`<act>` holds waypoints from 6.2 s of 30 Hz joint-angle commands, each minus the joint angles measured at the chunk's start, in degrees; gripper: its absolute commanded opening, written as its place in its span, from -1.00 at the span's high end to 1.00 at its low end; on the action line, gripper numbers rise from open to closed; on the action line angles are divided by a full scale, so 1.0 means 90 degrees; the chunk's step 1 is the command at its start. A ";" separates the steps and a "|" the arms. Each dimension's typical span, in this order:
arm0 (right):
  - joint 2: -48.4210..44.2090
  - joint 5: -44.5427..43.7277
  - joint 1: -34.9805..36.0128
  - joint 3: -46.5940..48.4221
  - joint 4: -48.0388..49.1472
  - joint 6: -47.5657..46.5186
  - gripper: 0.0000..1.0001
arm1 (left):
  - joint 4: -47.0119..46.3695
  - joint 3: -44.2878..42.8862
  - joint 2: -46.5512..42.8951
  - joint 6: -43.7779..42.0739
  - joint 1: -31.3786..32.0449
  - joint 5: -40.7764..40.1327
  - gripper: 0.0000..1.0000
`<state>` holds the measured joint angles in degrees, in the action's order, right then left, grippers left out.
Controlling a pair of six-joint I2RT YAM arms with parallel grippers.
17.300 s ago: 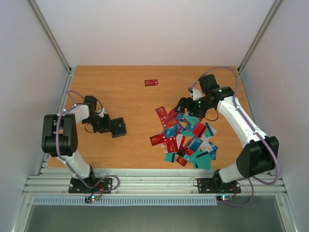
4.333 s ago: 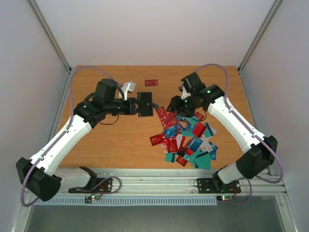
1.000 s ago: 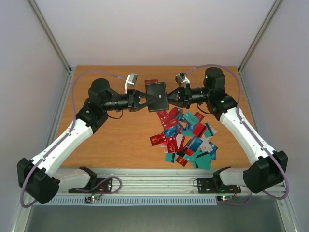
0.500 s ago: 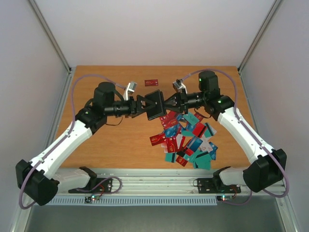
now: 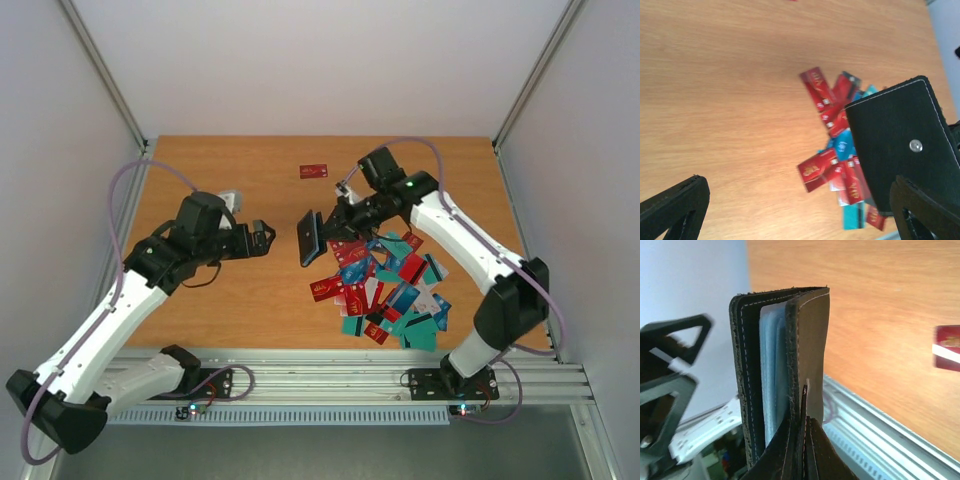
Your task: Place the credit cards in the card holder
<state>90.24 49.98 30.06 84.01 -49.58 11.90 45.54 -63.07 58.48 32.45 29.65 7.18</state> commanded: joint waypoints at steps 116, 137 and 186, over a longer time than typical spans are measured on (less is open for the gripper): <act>0.3433 -0.1354 0.1088 -0.0096 0.0128 -0.1941 0.98 | -0.1732 0.1738 0.3078 0.0306 -0.0667 0.1822 -0.53; 0.3956 -0.0916 0.1086 -0.0035 0.0598 -0.1586 0.97 | -0.2165 0.1339 0.3334 0.0259 -0.0667 0.2674 -0.30; -0.0438 -0.2796 0.0294 -0.1622 -0.0382 -0.0907 0.57 | -0.0470 -0.0089 0.3742 -0.0697 -0.0098 0.1880 -0.20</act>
<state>89.95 26.35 34.76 72.05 -52.31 2.39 37.41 -61.43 94.15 28.16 26.72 25.98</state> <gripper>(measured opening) 0.209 0.597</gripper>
